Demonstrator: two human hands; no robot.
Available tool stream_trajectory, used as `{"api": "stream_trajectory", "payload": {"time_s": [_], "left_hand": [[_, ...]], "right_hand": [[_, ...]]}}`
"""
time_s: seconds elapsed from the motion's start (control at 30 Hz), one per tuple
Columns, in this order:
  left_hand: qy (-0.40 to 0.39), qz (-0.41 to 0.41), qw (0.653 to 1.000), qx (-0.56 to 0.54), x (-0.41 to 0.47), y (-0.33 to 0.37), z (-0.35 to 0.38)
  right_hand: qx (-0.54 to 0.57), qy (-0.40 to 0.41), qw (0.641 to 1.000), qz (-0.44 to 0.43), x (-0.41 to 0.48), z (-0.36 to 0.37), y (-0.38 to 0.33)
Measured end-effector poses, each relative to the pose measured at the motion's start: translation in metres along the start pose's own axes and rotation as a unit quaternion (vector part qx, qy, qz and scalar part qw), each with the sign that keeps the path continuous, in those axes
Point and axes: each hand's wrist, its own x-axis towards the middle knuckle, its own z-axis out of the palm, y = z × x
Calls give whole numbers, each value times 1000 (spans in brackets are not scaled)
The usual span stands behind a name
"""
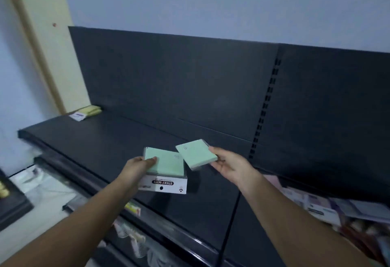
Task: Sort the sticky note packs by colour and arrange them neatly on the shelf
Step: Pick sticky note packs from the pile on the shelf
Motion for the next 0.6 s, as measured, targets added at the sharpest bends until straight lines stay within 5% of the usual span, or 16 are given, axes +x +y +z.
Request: {"api": "stream_trajectory", "payload": {"time_s": [0.3, 0.6], "left_hand": [[60, -62, 992, -91, 47, -4, -184], [40, -85, 990, -110, 108, 3, -266]], "right_hand": [[22, 33, 997, 69, 63, 189, 98], [45, 32, 996, 65, 96, 255, 137]]}}
